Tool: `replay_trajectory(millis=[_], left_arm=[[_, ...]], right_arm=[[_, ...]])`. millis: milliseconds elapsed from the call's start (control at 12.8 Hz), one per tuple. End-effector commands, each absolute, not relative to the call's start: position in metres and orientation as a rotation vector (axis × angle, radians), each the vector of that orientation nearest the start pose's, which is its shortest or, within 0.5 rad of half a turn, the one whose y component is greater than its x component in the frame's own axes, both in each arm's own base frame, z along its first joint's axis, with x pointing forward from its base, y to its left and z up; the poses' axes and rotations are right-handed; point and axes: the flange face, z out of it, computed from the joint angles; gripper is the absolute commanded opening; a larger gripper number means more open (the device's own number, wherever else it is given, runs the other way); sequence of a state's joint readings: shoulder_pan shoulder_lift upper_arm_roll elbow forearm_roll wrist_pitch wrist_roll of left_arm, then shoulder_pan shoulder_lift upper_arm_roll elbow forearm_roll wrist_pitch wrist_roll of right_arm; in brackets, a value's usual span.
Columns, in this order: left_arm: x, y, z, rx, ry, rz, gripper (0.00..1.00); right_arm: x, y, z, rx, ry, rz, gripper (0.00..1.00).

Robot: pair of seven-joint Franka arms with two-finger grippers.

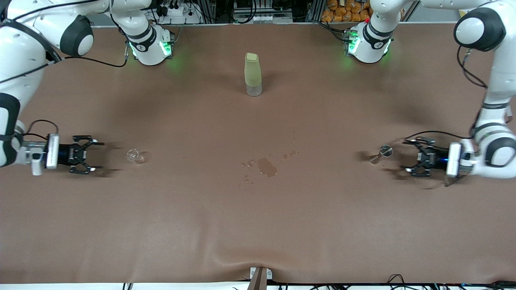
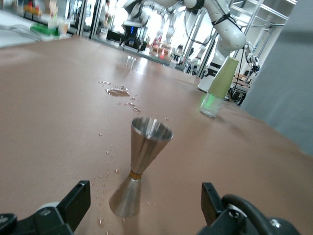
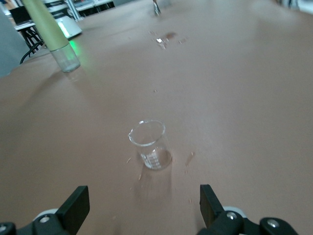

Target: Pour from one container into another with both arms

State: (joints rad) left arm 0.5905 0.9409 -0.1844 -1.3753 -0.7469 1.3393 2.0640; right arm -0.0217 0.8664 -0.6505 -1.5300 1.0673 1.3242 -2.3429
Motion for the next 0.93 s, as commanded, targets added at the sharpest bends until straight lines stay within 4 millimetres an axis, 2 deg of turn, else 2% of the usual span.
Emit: replay_trajectory(millis=[0,78,234,389,467,623,779,856], left_arm=[[0.608,0.196,0.232,1.530,-1.202,0.457,1.00],[0.609,0.200,0.270,1.626,-1.223,0.360,1.00],[0.611,0.198,0.337,1.809,-1.142,0.231,1.00],[0.612,0.174,0.395,1.969,-1.104,0.094,1.00],[0.612,0.161,0.421,2.039,-1.078,0.047,1.00],[0.611,0.126,0.469,2.156,-0.990,-0.019,1.00],[0.605,0.089,0.513,2.279,-0.906,-0.087,1.00],[0.602,0.070,0.528,2.339,-0.881,-0.127,1.00]], right_arm=[[0.590,-0.243,0.254,-1.900,-1.324,-0.332,1.00],[0.591,-0.239,0.282,-1.984,-1.248,-0.238,1.00],[0.586,-0.231,0.360,-2.183,-1.086,-0.055,1.00],[0.578,-0.212,0.429,-2.344,-0.896,0.071,1.00],[0.573,-0.201,0.456,-2.403,-0.834,0.121,1.00],[0.567,-0.185,0.497,-2.509,-0.694,0.166,1.00],[0.567,-0.165,0.532,-2.594,-0.639,0.214,1.00],[0.565,-0.157,0.547,-2.617,-0.586,0.255,1.00]])
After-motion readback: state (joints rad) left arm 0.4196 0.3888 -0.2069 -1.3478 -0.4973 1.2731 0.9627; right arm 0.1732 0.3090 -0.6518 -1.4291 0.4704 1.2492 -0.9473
